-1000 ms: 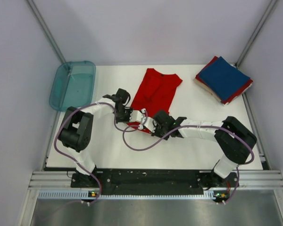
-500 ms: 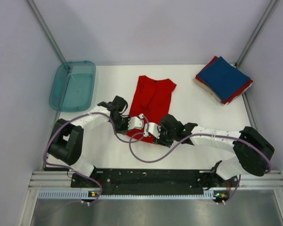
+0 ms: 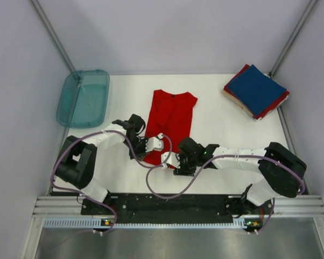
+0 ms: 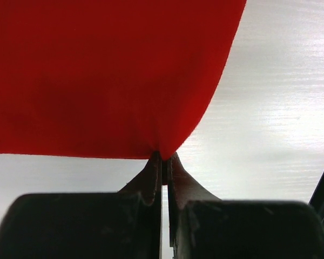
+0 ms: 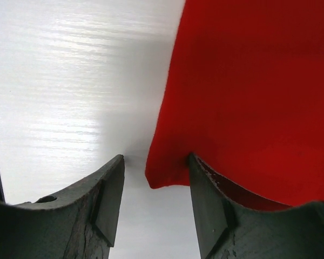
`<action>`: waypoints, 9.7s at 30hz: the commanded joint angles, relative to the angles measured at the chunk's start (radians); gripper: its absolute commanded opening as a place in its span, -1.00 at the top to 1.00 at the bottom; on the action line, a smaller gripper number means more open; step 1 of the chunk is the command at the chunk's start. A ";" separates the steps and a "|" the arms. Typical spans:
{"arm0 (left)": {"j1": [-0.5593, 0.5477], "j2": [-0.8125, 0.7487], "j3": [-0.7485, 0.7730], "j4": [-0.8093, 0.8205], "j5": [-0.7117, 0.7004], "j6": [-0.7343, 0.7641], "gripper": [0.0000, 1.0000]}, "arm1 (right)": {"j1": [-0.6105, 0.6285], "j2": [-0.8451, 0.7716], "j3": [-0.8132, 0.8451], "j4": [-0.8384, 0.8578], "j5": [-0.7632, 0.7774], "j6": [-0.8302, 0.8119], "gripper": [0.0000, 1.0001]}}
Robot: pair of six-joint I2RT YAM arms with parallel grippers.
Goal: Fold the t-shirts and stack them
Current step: Grab one side of the 2/3 rectangular tshirt with both arms, then fold the long partially folded tshirt into a neat square, then put the neatly folded tshirt into the corner of the board with the right arm, then smooth out wrinkles on the folded tshirt
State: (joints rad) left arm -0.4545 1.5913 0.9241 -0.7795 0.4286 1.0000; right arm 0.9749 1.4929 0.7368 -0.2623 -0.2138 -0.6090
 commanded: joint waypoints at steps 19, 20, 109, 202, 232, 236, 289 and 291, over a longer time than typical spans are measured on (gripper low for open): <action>-0.003 -0.309 -0.068 -0.325 0.087 0.000 1.00 | 0.083 -0.213 0.118 -0.244 -0.139 0.115 1.00; -0.007 -0.345 -0.068 -0.380 0.097 0.003 1.00 | 0.096 -0.238 0.133 -0.291 -0.168 0.121 1.00; 0.183 0.348 0.427 0.072 -0.076 -0.581 0.35 | -0.627 0.512 0.279 0.694 -0.506 1.533 1.00; 0.336 0.030 0.332 0.094 -0.119 -0.517 -0.08 | -1.410 0.389 1.092 -0.216 -0.032 1.131 1.00; 0.336 0.044 0.343 0.079 -0.152 -0.506 -0.09 | -1.432 0.570 1.311 -0.305 0.353 0.829 -0.15; 0.336 0.042 0.346 0.077 -0.160 -0.503 -0.09 | -1.426 0.526 1.352 -0.318 0.384 0.778 -0.18; 0.384 -0.393 -0.183 0.876 -0.231 -0.779 -0.97 | -1.113 -0.568 -0.182 0.625 -0.034 0.793 -0.97; 0.384 -0.389 -0.267 1.008 -0.257 -0.819 -0.98 | -1.070 -0.585 -0.296 0.725 0.029 0.770 -0.97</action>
State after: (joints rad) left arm -0.0761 1.2209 0.7746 -0.1364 0.2207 0.3119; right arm -0.1547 0.9615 0.5949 0.1715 -0.3275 0.2256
